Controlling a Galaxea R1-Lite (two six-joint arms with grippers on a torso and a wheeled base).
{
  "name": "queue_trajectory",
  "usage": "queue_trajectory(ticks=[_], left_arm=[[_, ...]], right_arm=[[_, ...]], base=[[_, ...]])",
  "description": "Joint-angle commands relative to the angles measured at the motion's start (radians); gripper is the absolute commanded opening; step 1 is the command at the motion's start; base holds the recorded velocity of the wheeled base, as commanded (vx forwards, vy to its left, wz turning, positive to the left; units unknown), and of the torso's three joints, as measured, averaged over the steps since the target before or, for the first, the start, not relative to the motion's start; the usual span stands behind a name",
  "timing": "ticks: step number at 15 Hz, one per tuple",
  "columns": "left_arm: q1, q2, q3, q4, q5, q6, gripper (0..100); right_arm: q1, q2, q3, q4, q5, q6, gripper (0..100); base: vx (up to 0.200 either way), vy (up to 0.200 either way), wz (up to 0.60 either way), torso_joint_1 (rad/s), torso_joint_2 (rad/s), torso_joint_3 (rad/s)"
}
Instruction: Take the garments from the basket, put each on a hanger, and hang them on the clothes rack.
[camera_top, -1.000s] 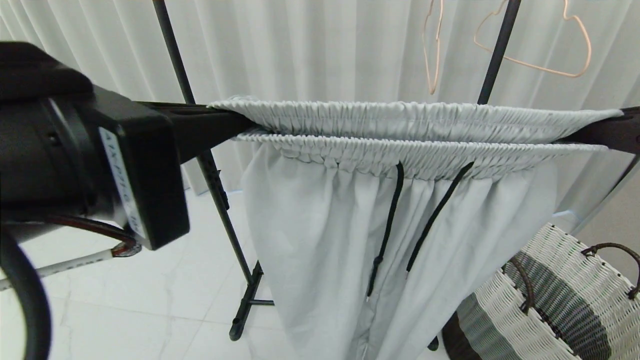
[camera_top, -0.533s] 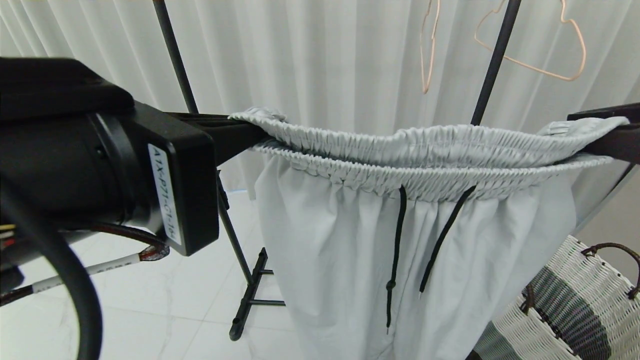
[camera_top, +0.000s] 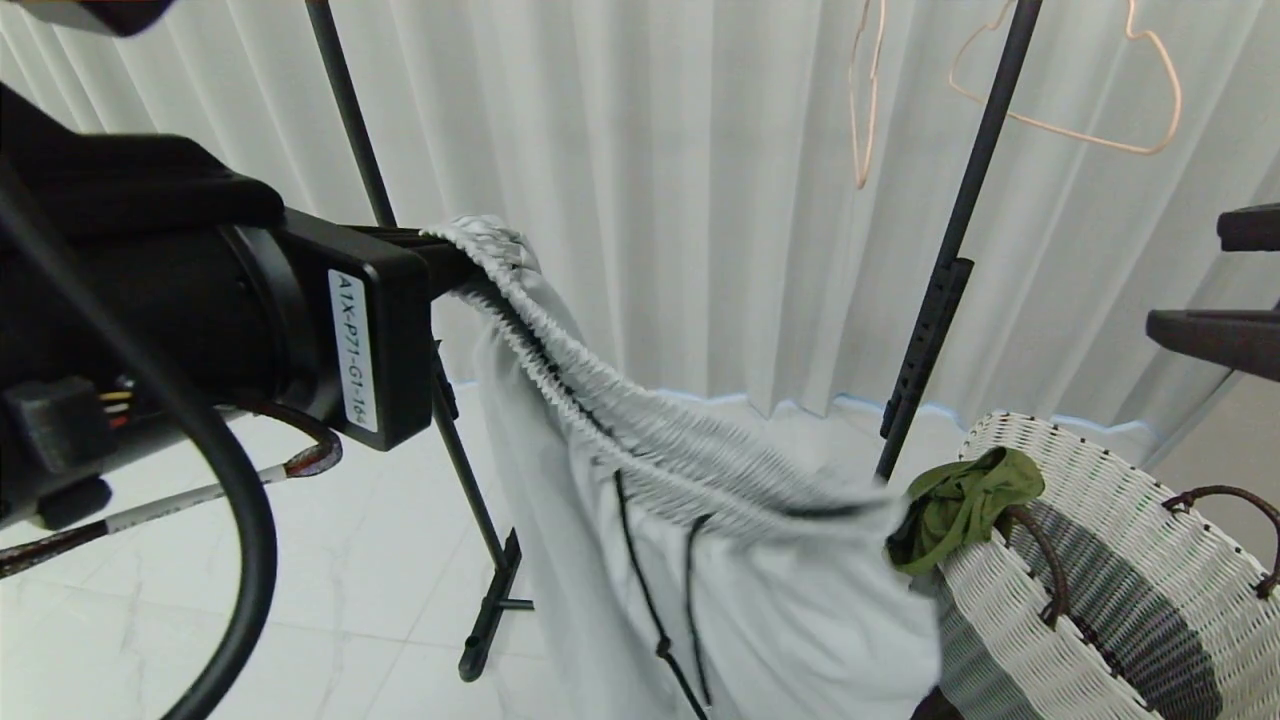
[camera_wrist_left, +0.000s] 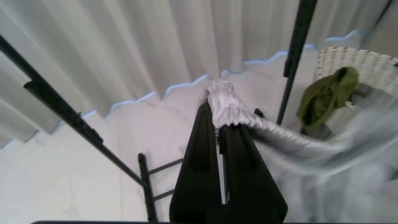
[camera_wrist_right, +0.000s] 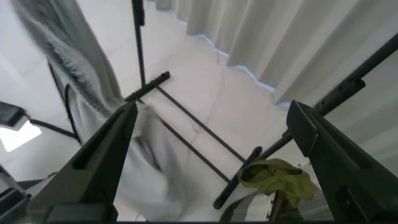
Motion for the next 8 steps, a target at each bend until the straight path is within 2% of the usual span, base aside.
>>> queue_trajectory(ticks=[1,2,5,8], left_arm=[[0.022,0.004,0.009,-0.001,0.002,0.0,0],[0.034,0.001,0.019,-0.001,0.002,0.001,0],[0.048,-0.019,0.044,0.001,0.049,0.008,0],[0.087,-0.047,0.058,0.002,0.054,0.02,0]], right_arm=[[0.001,-0.042,0.005,0.004,0.007,0.0,100],[-0.01,-0.046,0.022,0.013,-0.013,0.0,100],[-0.199,-0.045,0.022,0.165,-0.183,-0.019,100],[-0.391,-0.049,0.053,0.191,-0.199,-0.071,100]], base=[[0.0,0.0,0.0,0.0,0.0,0.0],[0.0,0.0,0.0,0.0,0.0,0.0],[0.0,0.0,0.0,0.0,0.0,0.0],[0.0,0.0,0.0,0.0,0.0,0.0]])
